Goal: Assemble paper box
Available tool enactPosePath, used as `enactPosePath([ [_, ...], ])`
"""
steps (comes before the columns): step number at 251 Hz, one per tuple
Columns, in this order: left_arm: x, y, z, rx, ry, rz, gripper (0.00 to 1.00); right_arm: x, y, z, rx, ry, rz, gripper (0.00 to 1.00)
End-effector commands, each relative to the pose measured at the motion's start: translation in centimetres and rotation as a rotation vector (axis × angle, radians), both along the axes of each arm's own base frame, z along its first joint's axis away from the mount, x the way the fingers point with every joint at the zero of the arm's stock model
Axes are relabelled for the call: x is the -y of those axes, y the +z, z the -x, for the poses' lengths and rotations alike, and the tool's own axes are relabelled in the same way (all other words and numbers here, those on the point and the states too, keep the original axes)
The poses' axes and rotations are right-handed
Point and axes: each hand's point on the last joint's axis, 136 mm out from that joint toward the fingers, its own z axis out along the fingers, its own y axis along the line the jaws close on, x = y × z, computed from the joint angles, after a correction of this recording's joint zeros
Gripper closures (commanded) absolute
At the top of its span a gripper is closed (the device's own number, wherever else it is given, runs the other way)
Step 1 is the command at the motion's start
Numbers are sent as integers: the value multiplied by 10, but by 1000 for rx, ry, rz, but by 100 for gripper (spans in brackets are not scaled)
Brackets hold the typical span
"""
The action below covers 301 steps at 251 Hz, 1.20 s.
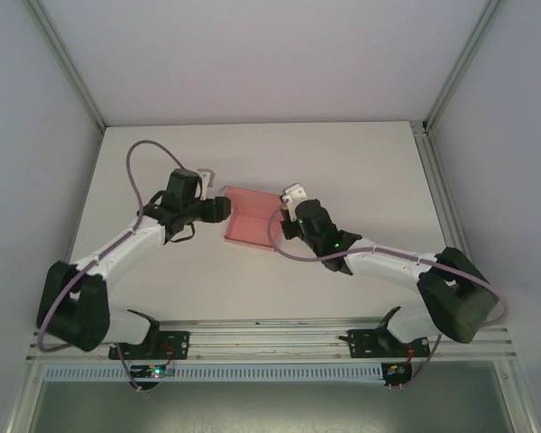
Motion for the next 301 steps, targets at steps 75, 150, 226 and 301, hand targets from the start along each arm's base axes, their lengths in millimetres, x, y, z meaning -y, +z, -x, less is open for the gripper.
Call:
enactPosePath([
  [75,29,14,-60,56,-148,1,69,-1,3,-41,-52,164,-14,100],
  [150,41,1,-79,-75,-41,95,100,1,19,-69,-40,3,-58,100],
  [226,78,29,-108,-26,183,315,100,-19,36,-89,62,-316,-96,100],
  [301,119,20,-95,-2,153,409,100,-40,-23,-62,42,-205,-104,100],
])
